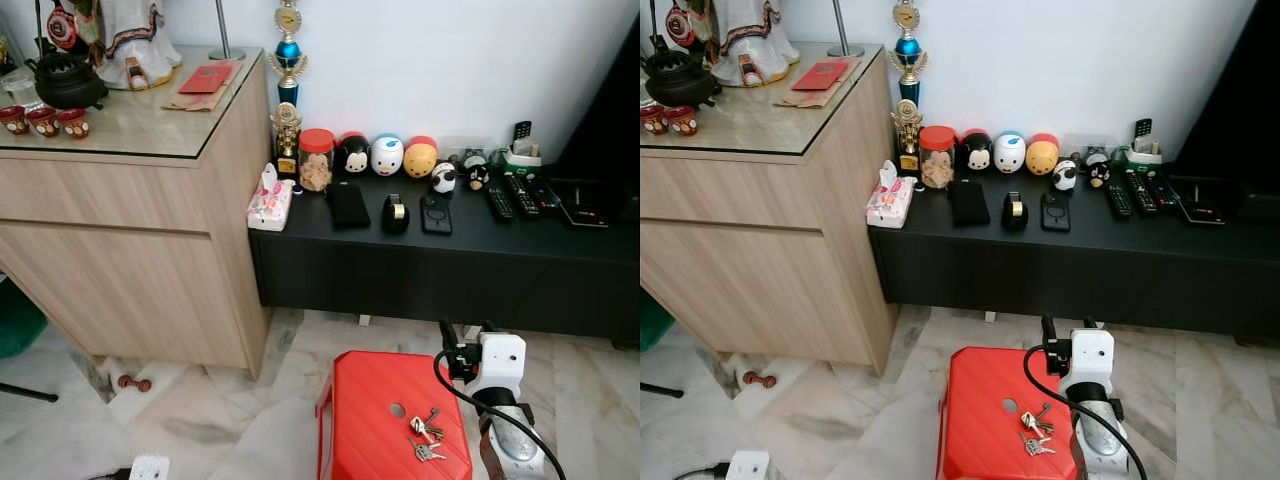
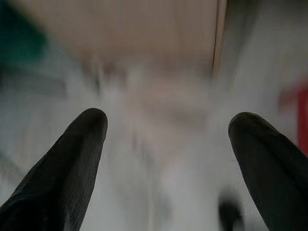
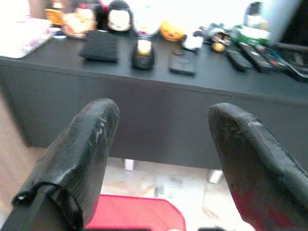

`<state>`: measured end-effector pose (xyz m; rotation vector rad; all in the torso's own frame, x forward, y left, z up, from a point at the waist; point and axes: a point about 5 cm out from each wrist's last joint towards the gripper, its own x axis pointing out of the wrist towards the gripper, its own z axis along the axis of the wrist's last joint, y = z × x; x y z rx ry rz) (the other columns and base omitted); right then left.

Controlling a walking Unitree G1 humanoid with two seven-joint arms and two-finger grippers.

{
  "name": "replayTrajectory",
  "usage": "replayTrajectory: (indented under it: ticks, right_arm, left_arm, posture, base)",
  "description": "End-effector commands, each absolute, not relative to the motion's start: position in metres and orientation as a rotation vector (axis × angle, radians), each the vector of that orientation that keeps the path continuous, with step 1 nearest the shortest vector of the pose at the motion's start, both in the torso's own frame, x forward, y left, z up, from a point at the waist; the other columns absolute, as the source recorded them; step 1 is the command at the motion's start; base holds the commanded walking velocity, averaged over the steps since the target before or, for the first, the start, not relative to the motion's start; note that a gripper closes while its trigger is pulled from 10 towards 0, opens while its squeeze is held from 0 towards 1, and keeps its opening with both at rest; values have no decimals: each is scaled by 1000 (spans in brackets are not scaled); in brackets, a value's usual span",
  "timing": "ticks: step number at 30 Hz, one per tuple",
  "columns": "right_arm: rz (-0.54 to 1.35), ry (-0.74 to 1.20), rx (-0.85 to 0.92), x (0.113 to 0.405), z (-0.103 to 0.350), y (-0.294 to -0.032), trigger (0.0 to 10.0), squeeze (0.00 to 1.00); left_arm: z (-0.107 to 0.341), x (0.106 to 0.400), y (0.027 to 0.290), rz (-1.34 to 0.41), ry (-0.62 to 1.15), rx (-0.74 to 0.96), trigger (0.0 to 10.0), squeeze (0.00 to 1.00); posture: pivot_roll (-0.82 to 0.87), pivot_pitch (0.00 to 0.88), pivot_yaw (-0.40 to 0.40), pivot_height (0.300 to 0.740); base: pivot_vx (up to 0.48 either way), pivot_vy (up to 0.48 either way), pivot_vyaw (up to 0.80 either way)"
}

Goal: Hang keys on a hook

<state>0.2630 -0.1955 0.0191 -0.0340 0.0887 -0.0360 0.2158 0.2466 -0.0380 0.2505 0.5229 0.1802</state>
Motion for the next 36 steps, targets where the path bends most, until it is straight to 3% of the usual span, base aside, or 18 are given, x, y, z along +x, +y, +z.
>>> replayTrajectory:
  ticks: [1,14,19,36]
  right_arm:
    - [-25,81,-31,265,22,-196,10000,0]
    - [6,93,-44,264,22,-199,10000,0]
    - [1,98,-40,269,24,-202,10000,0]
    - [-81,117,-59,277,28,-213,10000,0]
  left_arm:
    - [-25,230,246,159,438,246,10000,0]
    - [7,248,233,50,174,176,10000,0]
    - [28,237,222,19,24,124,10000,0]
    - [38,250,228,20,47,123,10000,0]
  posture:
    - [106,0,-52,740]
    - [133,0,-74,740]
    - [128,0,-74,740]
    - [115,0,-46,740]
  base:
    - [0,0,0]
    - [0,0,0]
    - [0,0,0]
    - [0,0,0]
